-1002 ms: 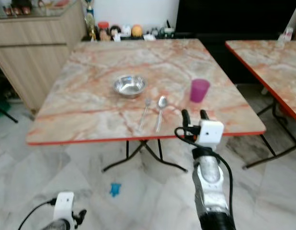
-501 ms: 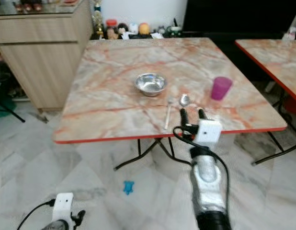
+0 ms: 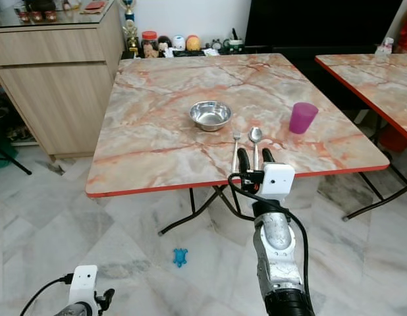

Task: Setting the table

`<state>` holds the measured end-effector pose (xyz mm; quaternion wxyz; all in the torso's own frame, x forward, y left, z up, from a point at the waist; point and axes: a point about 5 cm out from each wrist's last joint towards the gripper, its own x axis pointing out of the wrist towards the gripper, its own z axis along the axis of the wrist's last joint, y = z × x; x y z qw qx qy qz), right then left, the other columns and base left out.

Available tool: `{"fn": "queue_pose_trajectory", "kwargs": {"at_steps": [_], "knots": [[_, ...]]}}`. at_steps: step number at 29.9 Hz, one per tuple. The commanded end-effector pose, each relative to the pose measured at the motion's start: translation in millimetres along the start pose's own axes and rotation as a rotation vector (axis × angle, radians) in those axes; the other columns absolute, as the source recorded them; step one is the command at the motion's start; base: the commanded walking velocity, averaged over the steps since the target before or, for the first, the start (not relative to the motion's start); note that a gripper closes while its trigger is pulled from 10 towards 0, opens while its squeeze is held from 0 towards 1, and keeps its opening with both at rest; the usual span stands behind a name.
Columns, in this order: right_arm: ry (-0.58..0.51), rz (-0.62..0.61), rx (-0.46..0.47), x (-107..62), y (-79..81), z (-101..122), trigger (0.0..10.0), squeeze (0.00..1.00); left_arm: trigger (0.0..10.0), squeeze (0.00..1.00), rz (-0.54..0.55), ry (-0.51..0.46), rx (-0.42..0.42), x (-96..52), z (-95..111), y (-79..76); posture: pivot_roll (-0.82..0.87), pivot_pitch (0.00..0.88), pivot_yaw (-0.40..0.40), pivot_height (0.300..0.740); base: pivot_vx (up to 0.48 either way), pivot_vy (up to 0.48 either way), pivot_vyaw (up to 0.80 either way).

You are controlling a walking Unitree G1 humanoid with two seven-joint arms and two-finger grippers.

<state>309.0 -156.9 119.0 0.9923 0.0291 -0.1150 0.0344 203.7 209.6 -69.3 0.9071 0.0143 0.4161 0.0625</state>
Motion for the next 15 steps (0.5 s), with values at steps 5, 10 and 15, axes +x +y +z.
{"fn": "queue_pose_trajectory", "kwargs": {"at_steps": [5,10,15], "knots": [[-0.024,0.020,-0.018,2.1,1.8,5.3,10.0,0.00,10.0,0.00,0.002,0.012,0.009,0.1,-1.0,0.5,-0.01,0.000,-0.006,0.740,0.000,0.000,0.41],[-0.023,0.019,0.005,2.0,3.0,4.3,10.0,0.00,10.0,0.00,0.001,0.009,0.009,0.4,0.3,-0.1,-0.01,0.000,-0.007,0.740,0.000,0.000,0.52],[-0.022,0.020,0.000,2.0,3.0,4.3,10.0,0.00,10.0,0.00,-0.001,0.008,0.009,0.5,1.0,-0.7,-0.01,0.000,-0.005,0.740,0.000,0.000,0.00]]}}
